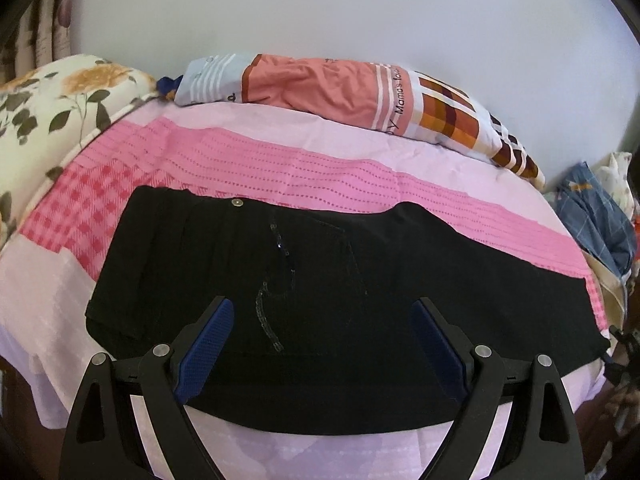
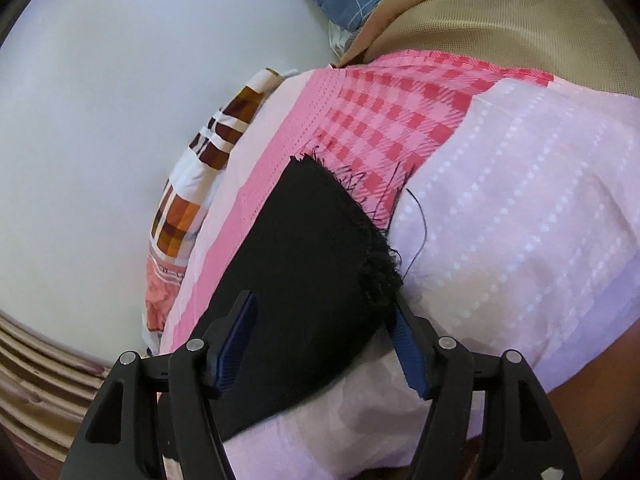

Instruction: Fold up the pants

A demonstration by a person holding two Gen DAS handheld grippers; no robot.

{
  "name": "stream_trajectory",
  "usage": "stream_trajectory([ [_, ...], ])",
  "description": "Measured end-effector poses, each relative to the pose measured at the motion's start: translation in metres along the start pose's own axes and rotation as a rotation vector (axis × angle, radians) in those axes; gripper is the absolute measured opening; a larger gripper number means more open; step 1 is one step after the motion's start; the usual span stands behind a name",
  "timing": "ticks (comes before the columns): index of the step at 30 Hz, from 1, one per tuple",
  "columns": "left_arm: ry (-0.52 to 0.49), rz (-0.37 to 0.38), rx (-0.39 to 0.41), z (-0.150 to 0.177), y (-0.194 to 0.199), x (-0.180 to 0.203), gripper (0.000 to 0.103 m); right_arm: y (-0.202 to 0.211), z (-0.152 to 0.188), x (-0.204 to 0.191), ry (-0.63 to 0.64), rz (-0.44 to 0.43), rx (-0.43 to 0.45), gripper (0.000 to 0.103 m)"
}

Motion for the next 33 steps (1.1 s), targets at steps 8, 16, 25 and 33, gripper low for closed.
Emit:
stream_trajectory([
  [8,-0.049,-0.021,-0.009,0.001,0.001,0.002,0.090,0.003,0.000,-0.011,0.060,0.119,-0.002,0.009],
  [16,-0.034,-0.008,0.016,-0.006,0.007,-0.007,0.090,0.004,0.016,-0.135,0.244,-0.023,-0.023,0.009],
  [25,-0.013,0.018,-0.001,0.003,0.005,-0.012,0.090,-0.071,0.136,-0.259,0.399,-0.201,-0.260,0.009],
  [33,0.040,0.039,-0.039,0.013,-0.005,-0.021,0.090,-0.136,0.251,-0.278,0.525,-0.163,-0.472,0.009],
])
Point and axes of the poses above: each gripper's, at about its wrist camera, not at the fingertips, and y roughly against the way its jaws point, x to its right, z to its underside, the point moved 8 cm from there along -y, roughly the way its jaws point, and after that the axes turned 8 degrees about z, right-handed, at the moved point
